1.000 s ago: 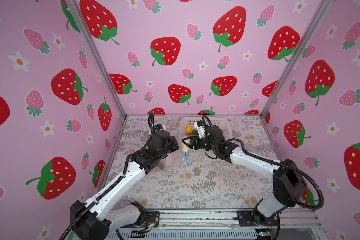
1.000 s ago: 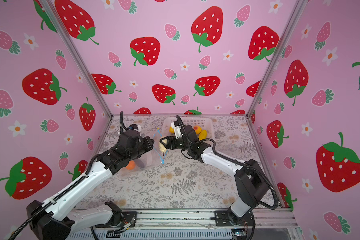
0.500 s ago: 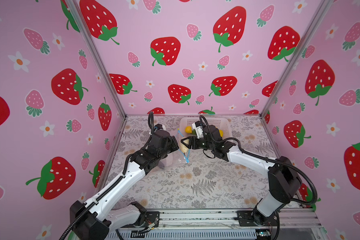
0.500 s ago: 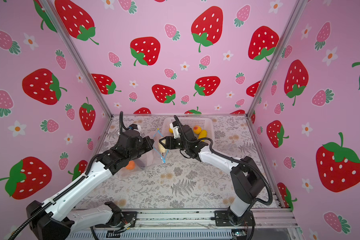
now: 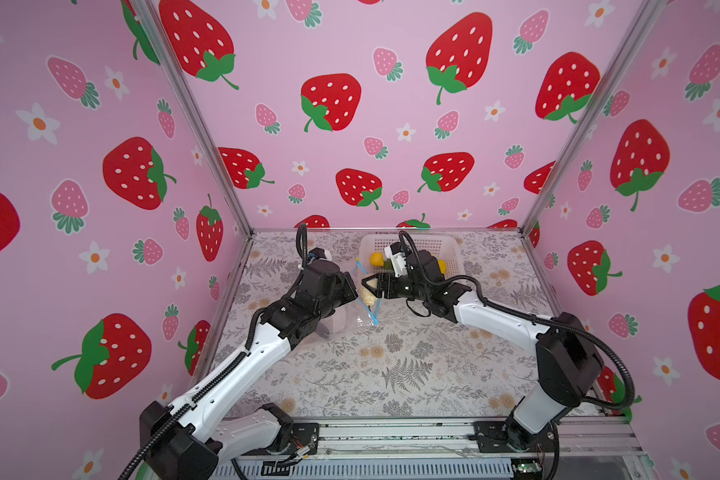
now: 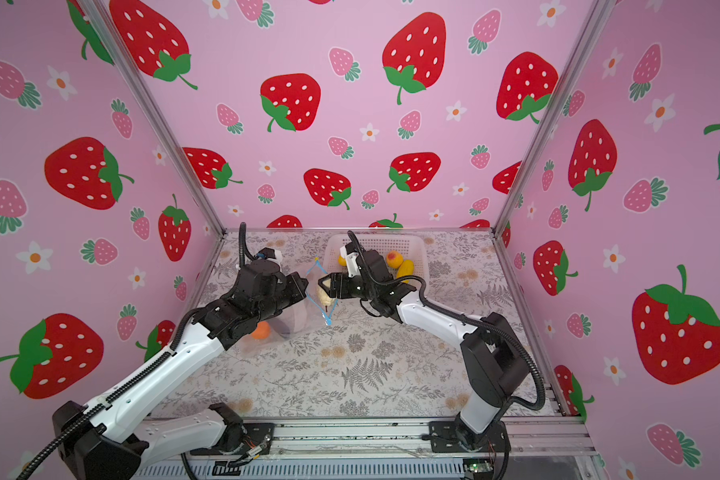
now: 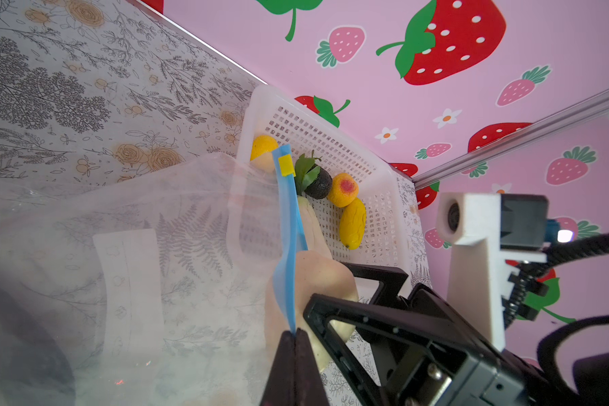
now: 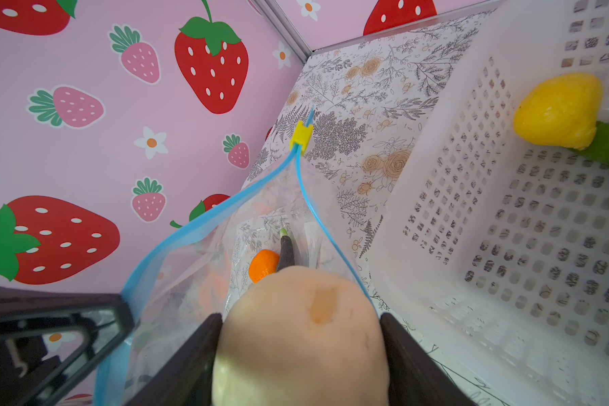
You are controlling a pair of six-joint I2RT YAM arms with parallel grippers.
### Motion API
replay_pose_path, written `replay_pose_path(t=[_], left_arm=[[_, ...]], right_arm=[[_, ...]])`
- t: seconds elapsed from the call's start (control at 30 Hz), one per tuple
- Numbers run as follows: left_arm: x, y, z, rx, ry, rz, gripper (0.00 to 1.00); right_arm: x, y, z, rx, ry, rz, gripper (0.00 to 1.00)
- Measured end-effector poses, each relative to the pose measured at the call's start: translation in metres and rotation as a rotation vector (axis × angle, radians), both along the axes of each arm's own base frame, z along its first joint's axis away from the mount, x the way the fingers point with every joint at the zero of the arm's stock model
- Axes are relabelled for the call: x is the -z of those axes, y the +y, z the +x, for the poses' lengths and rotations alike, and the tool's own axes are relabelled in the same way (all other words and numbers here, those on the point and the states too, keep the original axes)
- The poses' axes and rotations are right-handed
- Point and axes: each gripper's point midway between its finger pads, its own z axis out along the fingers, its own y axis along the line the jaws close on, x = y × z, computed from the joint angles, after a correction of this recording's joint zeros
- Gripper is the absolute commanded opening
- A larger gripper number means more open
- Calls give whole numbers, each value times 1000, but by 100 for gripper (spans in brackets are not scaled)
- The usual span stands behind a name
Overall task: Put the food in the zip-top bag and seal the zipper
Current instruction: 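Lower the cream bun into the bag mouth and open the right gripper, then move the right gripper back over the basket toward the white radish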
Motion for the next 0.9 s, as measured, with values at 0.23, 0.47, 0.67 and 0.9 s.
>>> replay_pose_path(t=[0.23,0.47,0.67,0.9], left_arm=[[0,0,0,0,0,0,0],[0,0,0,0,0,0,0],[0,0,0,0,0,0,0],[0,0,0,0,0,0,0]], right_arm=[[0,1,-1,-2,-2,-1,75],[-1,1,0,-2,-4,0,76],[-2,2,-1,-5,-7,1,75],[-2,3,-2,-8,-9,2,74]])
